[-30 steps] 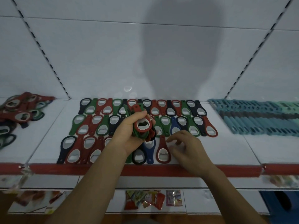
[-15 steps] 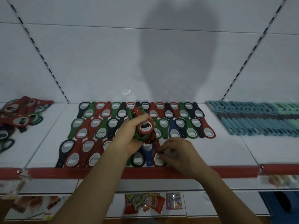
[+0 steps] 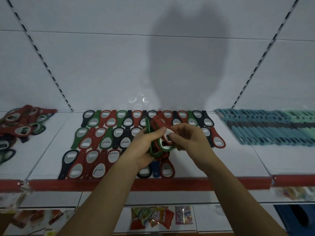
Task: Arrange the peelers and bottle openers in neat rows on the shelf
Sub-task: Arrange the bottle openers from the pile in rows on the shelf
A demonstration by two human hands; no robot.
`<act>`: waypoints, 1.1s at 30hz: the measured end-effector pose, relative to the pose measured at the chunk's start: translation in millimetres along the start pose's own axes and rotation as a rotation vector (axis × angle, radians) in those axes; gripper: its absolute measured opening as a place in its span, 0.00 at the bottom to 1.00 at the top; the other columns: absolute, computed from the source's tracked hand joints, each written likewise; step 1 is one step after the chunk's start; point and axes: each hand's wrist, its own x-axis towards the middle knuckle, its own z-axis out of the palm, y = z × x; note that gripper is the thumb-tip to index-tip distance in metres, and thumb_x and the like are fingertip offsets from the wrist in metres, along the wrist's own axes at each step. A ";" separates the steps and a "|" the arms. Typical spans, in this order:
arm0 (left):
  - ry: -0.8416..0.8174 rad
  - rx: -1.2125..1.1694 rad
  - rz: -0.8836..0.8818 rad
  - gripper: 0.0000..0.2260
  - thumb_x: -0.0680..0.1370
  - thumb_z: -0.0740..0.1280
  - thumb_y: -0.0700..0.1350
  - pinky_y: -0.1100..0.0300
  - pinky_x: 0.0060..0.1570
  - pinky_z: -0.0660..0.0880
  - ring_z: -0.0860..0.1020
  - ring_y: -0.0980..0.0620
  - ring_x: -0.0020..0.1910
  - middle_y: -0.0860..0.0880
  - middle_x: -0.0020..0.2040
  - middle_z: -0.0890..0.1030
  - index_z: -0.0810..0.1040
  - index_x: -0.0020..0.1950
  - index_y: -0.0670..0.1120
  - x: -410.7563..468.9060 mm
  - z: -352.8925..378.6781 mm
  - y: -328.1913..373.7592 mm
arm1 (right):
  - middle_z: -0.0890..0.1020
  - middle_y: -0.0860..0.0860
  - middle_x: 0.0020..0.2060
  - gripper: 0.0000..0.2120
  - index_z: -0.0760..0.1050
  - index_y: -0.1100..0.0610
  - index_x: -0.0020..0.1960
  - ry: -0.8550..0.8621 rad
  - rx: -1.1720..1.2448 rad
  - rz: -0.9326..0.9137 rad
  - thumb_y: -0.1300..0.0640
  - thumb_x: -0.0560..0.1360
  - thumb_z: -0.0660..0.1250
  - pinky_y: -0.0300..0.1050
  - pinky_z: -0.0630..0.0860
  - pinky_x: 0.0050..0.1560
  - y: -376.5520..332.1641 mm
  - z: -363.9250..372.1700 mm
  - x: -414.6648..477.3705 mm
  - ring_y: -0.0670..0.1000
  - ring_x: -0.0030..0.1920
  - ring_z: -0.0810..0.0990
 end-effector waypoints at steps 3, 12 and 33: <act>0.015 0.028 0.018 0.19 0.73 0.76 0.44 0.55 0.43 0.82 0.86 0.44 0.52 0.41 0.56 0.86 0.81 0.64 0.42 -0.3 -0.8 -3.3 | 0.83 0.56 0.38 0.05 0.80 0.60 0.53 0.086 0.127 0.046 0.65 0.78 0.69 0.40 0.74 0.32 5.0 -5.6 -0.9 0.50 0.33 0.78; 0.038 0.235 0.119 0.15 0.69 0.74 0.34 0.52 0.37 0.83 0.87 0.38 0.42 0.42 0.44 0.86 0.81 0.55 0.42 6.1 -21.4 26.8 | 0.84 0.52 0.44 0.11 0.78 0.52 0.47 -0.043 -0.176 0.098 0.62 0.83 0.61 0.43 0.79 0.45 11.3 -45.2 -9.7 0.51 0.44 0.81; -0.687 1.987 0.482 0.29 0.69 0.76 0.51 0.53 0.56 0.78 0.75 0.52 0.61 0.55 0.68 0.71 0.76 0.69 0.50 -12.8 -14.9 38.8 | 0.79 0.45 0.49 0.13 0.82 0.50 0.60 -0.002 -0.847 -0.145 0.51 0.75 0.74 0.28 0.69 0.42 28.9 -32.4 -21.3 0.43 0.39 0.79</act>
